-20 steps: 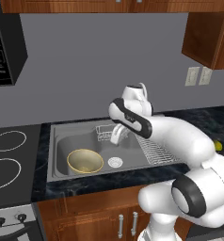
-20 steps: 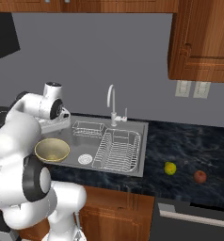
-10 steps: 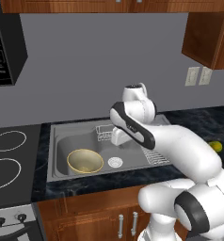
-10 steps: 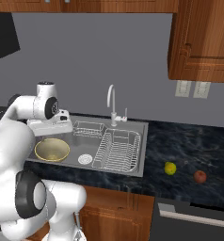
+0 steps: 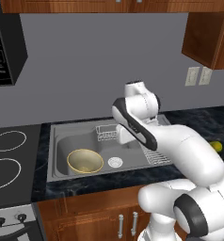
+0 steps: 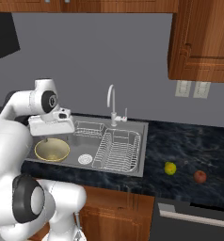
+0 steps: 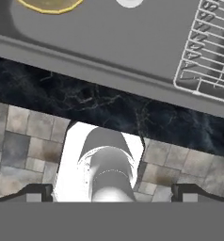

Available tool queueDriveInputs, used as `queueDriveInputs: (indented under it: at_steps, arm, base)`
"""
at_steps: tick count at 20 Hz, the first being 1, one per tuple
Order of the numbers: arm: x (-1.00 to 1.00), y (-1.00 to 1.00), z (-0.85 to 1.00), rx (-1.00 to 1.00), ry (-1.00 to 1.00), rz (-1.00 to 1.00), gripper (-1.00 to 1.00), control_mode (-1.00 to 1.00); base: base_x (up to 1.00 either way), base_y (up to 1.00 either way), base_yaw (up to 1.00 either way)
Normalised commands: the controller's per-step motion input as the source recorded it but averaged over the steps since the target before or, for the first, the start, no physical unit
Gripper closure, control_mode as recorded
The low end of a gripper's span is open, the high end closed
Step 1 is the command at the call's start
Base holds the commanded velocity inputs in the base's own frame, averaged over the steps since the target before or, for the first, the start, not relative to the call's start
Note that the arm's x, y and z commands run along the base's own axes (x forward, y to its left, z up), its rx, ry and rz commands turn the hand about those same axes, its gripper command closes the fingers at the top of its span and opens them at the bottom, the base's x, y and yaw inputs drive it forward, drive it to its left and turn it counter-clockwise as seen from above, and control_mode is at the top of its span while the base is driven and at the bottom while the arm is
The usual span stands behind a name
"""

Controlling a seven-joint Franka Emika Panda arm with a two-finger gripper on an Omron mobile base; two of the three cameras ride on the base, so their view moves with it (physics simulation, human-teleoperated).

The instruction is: Remove the apple and pear from the sink. Then move the bowl and cup from the counter to the sink for washing.

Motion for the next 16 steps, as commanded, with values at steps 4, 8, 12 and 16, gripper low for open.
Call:
queueDriveInputs:
  at_steps: [4, 8, 12, 16]
  arm:
    - [-0.3, -0.34, 0.17, -0.07, 0.01, -0.12, -1.0, -1.0]
    - [-0.32, -0.4, 0.11, -0.01, -0.01, -0.09, -1.0, -1.0]
    - [-0.23, -0.4, 0.04, -0.01, -0.02, -0.11, -1.0, -1.0]
    - [-0.13, -0.37, 0.0, -0.07, -0.02, -0.11, -1.0, -1.0]
  base:
    - [0.0, 0.0, 0.0]
    - [0.0, 0.0, 0.0]
    - [0.0, 0.0, 0.0]
    - [0.0, 0.0, 0.0]
